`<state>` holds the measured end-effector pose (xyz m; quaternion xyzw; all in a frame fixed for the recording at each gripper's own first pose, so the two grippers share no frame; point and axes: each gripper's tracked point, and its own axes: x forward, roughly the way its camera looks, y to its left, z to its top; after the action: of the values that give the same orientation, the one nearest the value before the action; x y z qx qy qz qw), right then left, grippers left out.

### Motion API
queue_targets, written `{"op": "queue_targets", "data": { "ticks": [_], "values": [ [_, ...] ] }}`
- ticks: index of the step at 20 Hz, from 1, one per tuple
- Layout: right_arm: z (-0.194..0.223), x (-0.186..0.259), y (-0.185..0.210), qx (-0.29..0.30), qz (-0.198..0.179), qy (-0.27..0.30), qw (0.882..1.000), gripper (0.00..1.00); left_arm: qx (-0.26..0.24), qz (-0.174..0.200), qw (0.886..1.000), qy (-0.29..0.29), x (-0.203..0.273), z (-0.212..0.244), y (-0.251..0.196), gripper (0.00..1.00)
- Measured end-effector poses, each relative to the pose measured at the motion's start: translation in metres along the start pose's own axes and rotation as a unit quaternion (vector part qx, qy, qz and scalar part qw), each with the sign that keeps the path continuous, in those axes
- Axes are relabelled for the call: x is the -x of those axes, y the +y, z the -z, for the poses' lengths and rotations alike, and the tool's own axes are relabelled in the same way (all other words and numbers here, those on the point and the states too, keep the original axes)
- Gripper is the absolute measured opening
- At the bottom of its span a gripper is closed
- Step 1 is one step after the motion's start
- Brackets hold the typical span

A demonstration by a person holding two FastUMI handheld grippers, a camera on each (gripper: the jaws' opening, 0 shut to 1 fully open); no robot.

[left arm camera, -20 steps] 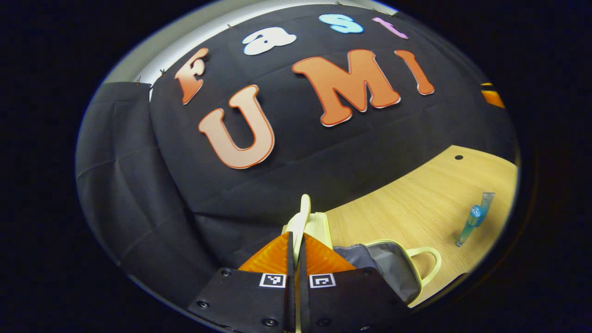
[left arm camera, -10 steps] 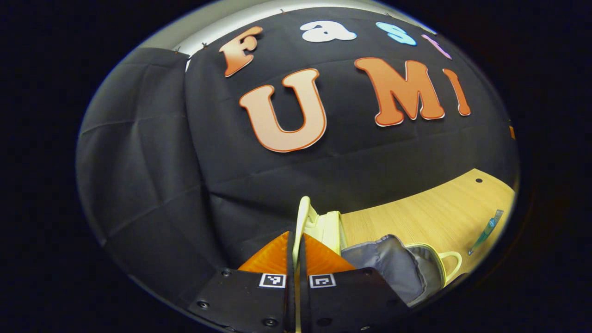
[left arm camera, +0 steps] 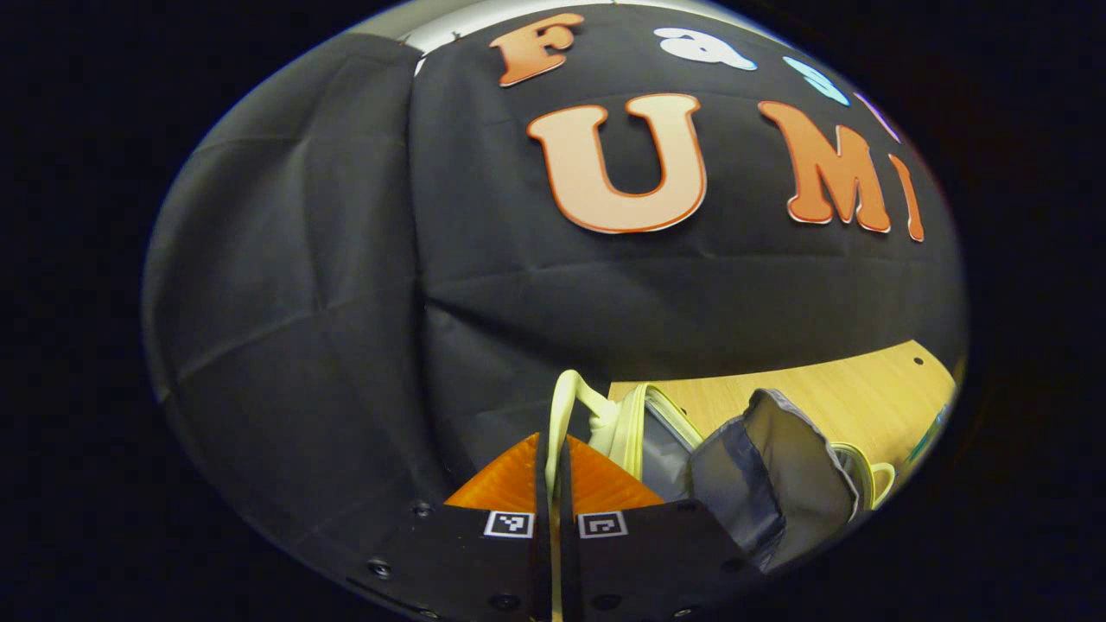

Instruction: First open the suitcase, pack the skin care products into it, and then close the suitcase.

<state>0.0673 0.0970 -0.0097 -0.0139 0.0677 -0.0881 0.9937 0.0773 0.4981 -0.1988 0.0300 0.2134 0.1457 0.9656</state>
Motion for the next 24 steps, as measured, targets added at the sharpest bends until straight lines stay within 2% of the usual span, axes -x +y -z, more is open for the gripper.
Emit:
{"op": "queue_targets", "data": {
  "ticks": [9, 10, 11, 13, 16, 19, 23, 24],
  "values": [
    [0.006, -0.004, 0.008, -0.029, 0.008, 0.021, 0.999, 0.96, 0.04, -0.023, 0.996, 0.075, -0.058, 0.074, 0.009, 0.05],
    [0.008, -0.004, 0.008, -0.027, 0.008, 0.023, 0.999, 0.96, 0.042, -0.039, 0.995, 0.076, -0.06, 0.076, 0.015, 0.04],
    [0.008, -0.004, 0.008, -0.025, 0.008, 0.024, 0.999, 0.96, 0.036, -0.058, 0.995, 0.078, -0.063, 0.08, 0.022, 0.12],
    [0.01, -0.003, 0.006, -0.023, 0.007, 0.026, 0.999, 0.96, 0.047, -0.048, 0.996, 0.064, -0.056, 0.074, 0.019, 0.21],
    [0.012, -0.003, 0.001, -0.02, 0.003, 0.025, 0.999, 0.96, 0.044, -0.037, 0.998, 0.037, -0.05, 0.056, 0.002, 0.6],
    [0.013, -0.004, -0.005, -0.016, -0.005, 0.02, 1.0, 0.96, 0.036, -0.018, 0.999, 0.007, -0.029, 0.033, -0.031, 0.85],
    [0.024, -0.007, -0.02, -0.004, -0.006, 0.021, 1.0, 0.96, 0.009, 0.02, 0.999, -0.028, -0.002, 0.004, -0.091, 0.97],
    [0.026, -0.006, -0.022, -0.003, -0.01, 0.022, 1.0, 0.96, 0.005, 0.029, 0.999, -0.036, 0.005, -0.003, -0.108, 0.97]
  ]
}}
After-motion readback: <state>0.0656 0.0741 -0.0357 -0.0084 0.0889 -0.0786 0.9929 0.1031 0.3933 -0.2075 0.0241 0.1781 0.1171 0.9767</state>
